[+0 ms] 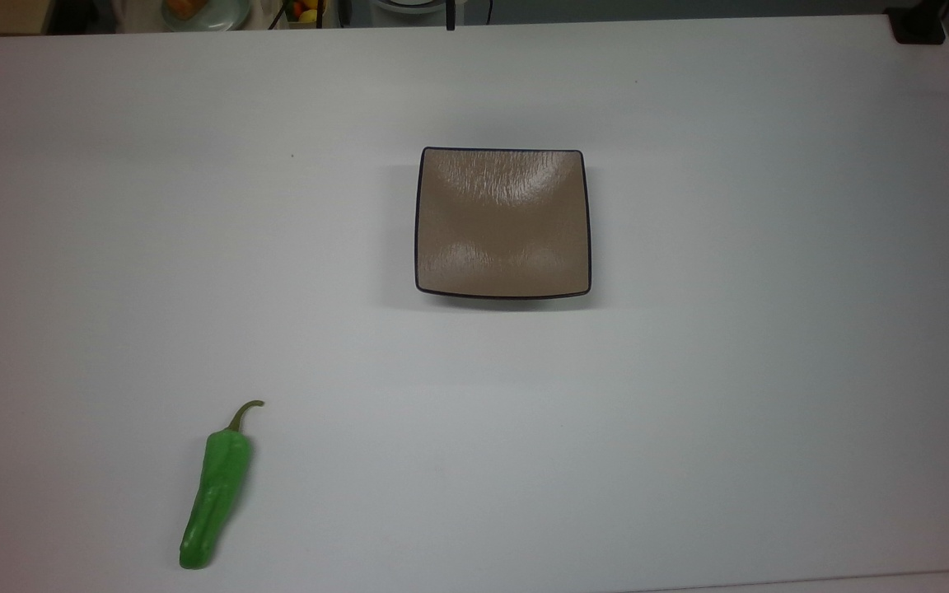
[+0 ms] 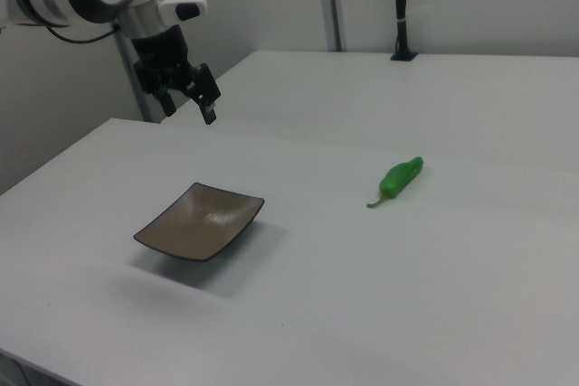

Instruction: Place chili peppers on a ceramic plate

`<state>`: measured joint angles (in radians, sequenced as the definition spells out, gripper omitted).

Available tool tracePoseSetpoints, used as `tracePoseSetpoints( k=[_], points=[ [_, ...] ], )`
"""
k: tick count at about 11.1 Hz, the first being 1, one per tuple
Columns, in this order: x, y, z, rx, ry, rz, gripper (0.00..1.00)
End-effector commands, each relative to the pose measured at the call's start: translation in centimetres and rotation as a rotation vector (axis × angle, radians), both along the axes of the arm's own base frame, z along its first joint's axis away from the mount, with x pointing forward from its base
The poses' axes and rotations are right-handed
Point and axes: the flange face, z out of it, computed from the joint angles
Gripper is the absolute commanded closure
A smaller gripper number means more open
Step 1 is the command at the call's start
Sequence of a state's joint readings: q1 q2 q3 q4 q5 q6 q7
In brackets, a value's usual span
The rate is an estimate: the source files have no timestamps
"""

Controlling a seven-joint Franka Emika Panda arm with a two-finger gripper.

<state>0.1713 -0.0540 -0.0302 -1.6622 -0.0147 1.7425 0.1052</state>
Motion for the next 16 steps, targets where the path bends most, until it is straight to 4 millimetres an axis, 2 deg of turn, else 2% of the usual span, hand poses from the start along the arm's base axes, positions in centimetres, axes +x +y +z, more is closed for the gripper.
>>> tracePoseSetpoints(
  k=[1, 7, 10, 12, 16],
  points=[
    [-0.3, 0.2, -1.0, 0.023, 0.016, 0.039, 0.0],
    [0.1, 0.5, -1.5, 0.024, 0.026, 0.039, 0.0],
    [0.6, 1.0, -2.4, 0.046, 0.044, 0.041, 0.0],
    [2.4, 0.5, -2.5, 0.045, 0.039, 0.034, 0.0],
    [8.3, -4.2, -1.5, 0.041, -0.028, -0.063, 0.0]
  ],
)
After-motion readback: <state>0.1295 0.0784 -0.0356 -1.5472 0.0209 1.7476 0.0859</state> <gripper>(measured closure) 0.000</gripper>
